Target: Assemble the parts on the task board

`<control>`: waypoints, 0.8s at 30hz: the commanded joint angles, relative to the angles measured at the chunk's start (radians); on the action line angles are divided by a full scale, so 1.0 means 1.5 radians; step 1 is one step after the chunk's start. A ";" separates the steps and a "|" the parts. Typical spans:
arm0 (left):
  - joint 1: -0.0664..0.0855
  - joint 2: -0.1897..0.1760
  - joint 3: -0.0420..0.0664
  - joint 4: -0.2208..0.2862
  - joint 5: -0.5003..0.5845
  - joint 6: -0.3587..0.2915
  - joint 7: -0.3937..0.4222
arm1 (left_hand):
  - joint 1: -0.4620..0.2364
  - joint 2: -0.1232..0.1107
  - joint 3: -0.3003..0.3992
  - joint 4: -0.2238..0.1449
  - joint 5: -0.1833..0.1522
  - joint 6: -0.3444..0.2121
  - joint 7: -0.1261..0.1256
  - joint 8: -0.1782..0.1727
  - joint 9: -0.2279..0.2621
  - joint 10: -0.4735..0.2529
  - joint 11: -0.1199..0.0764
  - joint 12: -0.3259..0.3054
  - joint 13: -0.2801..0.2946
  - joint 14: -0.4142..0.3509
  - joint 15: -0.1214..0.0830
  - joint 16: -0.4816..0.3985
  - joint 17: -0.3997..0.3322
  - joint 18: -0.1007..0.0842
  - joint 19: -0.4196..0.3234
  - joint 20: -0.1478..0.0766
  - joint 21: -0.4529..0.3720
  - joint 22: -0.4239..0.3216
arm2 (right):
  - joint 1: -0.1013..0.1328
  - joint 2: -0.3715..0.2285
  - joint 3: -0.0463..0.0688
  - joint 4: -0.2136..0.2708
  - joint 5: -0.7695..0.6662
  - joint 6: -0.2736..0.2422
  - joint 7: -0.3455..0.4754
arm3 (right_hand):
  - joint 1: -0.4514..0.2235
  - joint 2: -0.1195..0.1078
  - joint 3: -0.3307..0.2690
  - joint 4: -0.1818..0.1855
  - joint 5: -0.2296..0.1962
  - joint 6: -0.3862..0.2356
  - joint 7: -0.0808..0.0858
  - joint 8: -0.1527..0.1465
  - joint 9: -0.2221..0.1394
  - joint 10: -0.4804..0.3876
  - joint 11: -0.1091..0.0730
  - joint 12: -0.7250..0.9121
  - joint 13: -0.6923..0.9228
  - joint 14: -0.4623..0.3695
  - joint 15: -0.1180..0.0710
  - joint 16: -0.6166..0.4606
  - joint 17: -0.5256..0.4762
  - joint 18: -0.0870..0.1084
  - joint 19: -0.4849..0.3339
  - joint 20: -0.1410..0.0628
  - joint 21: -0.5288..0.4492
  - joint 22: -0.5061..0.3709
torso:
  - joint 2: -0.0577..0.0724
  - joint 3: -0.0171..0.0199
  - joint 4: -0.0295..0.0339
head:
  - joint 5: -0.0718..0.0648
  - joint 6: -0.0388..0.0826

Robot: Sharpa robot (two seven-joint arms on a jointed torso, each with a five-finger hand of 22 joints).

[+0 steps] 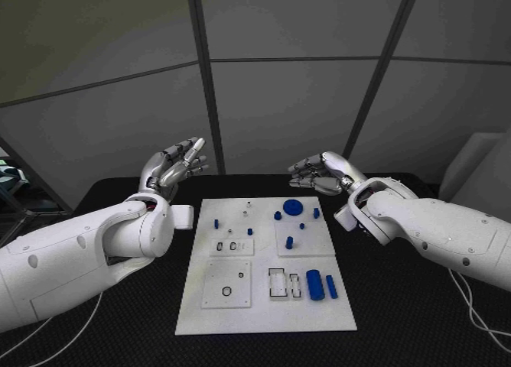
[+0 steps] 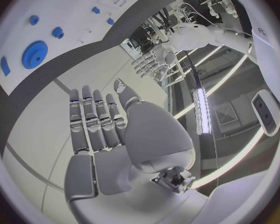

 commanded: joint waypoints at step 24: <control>-0.004 -0.053 0.001 0.123 -0.005 0.059 0.001 | 0.036 0.011 -0.015 -0.041 -0.003 0.230 0.065 0.035 0.010 0.282 -0.023 0.049 0.013 0.230 -0.046 0.073 0.020 0.066 0.200 -0.012 0.115 0.039 | 0.061 0.033 0.001 0.016 -0.450 0.151 -0.227 | -0.032 -0.087 0.083 0.002 0.001 0.099 -0.026 -0.036 0.000 0.092 -0.050 -0.028 0.006 0.316 -0.088 0.419 0.291 0.012 0.234 -0.110 0.328 0.169 | 0.086 -0.0143 0.0222 | -0.032 0.014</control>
